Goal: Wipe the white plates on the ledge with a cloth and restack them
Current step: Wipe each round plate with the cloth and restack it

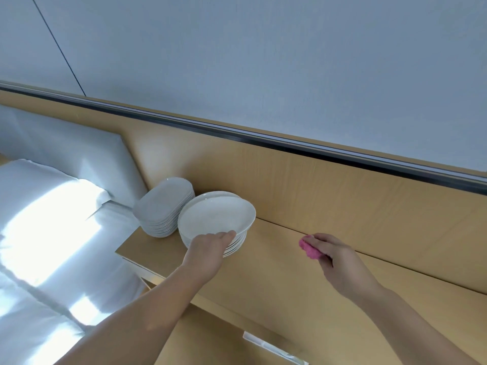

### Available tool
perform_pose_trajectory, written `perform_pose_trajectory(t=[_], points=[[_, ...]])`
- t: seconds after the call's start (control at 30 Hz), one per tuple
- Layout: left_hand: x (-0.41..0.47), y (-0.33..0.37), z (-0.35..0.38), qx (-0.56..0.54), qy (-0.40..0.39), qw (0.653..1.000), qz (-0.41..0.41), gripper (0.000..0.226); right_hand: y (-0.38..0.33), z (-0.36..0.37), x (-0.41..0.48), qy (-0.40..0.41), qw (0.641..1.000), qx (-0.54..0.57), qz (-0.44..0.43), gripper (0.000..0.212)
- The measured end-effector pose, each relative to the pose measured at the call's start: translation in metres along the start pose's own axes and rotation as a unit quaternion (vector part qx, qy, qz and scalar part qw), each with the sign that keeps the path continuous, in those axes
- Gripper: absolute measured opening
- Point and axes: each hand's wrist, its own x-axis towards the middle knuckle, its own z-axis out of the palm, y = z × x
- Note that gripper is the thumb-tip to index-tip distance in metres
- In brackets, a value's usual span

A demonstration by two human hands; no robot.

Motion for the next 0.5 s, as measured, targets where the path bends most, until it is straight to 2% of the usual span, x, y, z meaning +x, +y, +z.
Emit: perform_pose_trajectory(t=[0.17,0.33,0.43,0.5], points=[[0.002,-0.022,0.016,-0.011,0.018,0.999,0.03,0.072,-0.008,0.015,0.009,-0.013,1.0,-0.02,-0.005,0.043],[0.008,-0.036,0.031,0.021,0.01,0.998,0.057,0.084,-0.018,0.021,0.015,-0.019,0.999,-0.03,0.0,0.043],[0.009,-0.038,0.033,0.011,0.024,0.998,0.056,0.083,-0.02,0.022,0.016,-0.023,0.999,-0.034,0.002,0.044],[0.009,-0.036,0.03,-0.018,0.015,0.999,0.047,0.074,-0.021,0.022,0.016,-0.025,0.999,-0.039,0.003,0.045]])
